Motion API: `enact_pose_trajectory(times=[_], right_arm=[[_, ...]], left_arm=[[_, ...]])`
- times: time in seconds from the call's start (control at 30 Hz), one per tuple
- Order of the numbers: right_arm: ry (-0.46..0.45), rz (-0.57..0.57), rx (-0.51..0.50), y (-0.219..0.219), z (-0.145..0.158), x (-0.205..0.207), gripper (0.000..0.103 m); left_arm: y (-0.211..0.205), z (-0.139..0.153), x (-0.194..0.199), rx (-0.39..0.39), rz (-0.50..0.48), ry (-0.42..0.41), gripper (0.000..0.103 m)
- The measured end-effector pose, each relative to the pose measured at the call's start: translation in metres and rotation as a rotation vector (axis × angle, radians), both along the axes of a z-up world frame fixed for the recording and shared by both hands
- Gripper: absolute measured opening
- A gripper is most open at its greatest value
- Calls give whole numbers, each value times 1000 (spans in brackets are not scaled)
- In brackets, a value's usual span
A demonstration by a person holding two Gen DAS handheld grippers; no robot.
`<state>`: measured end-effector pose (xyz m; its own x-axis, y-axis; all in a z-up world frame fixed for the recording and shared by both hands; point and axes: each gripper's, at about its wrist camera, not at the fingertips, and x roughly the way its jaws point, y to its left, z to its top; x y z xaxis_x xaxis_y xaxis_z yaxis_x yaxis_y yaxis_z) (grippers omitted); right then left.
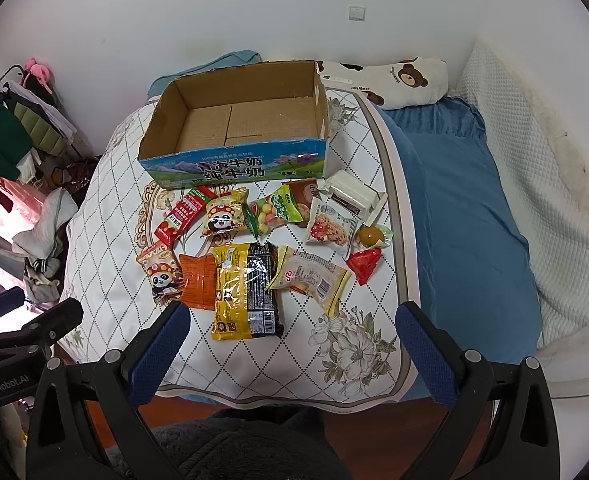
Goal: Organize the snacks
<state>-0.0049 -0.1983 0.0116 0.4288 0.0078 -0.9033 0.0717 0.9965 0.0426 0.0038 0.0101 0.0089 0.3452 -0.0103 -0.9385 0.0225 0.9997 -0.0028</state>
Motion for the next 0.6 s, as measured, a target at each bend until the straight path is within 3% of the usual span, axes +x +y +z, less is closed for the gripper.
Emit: enact_pose_trajectory(times=[0.6], right_arm=[[-13,-1,-6,-4,9,-9,103]], left_arm=[[-4,3,-11,-3,0,-2,103]])
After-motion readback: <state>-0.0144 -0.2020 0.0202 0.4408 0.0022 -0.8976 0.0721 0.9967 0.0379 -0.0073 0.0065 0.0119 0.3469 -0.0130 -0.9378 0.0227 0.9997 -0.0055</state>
